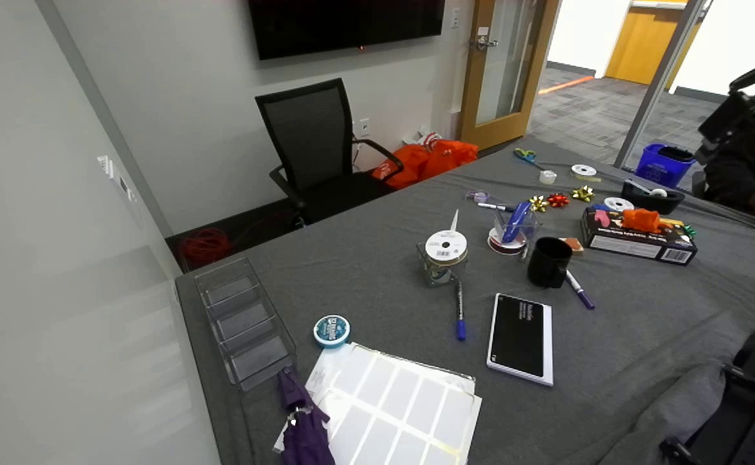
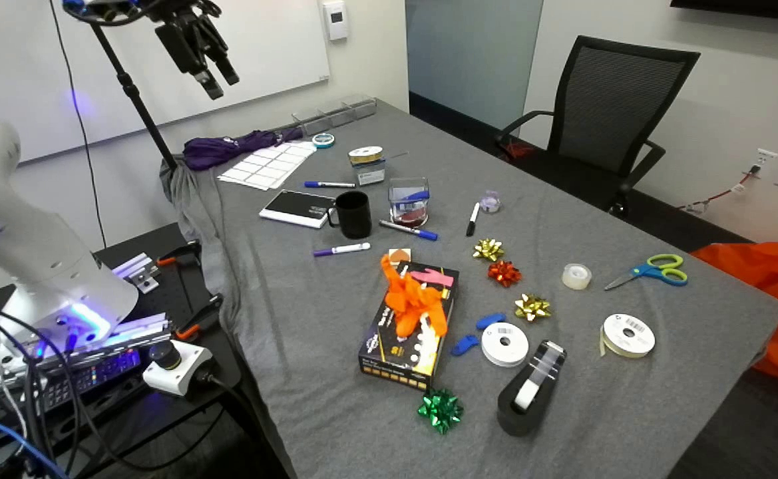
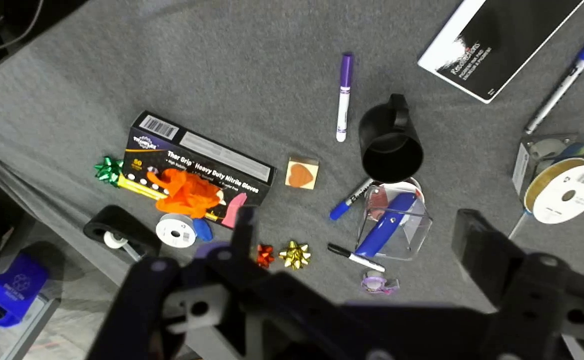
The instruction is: Put the black cup on the black object on the left
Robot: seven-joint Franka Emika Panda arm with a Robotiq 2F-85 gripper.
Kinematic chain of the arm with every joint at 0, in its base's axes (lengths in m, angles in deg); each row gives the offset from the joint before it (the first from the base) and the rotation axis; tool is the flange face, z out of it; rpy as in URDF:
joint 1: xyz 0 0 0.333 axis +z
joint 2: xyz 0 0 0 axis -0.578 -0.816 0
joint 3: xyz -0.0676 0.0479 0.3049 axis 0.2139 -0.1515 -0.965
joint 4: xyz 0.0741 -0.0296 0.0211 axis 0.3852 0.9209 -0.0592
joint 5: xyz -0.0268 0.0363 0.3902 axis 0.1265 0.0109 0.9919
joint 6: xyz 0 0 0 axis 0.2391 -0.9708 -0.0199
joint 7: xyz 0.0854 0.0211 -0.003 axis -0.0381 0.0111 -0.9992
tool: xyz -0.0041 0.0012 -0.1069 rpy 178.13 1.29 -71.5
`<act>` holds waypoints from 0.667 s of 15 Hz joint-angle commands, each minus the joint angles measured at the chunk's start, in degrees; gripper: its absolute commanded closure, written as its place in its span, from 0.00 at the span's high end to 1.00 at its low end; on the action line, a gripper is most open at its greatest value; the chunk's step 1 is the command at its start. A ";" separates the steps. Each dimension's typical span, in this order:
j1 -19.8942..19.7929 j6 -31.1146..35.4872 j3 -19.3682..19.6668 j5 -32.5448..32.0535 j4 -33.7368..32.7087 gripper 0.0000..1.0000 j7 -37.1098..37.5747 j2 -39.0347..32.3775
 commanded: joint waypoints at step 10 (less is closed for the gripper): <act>4.46 7.47 2.92 17.15 -6.70 1.00 -2.00 -21.51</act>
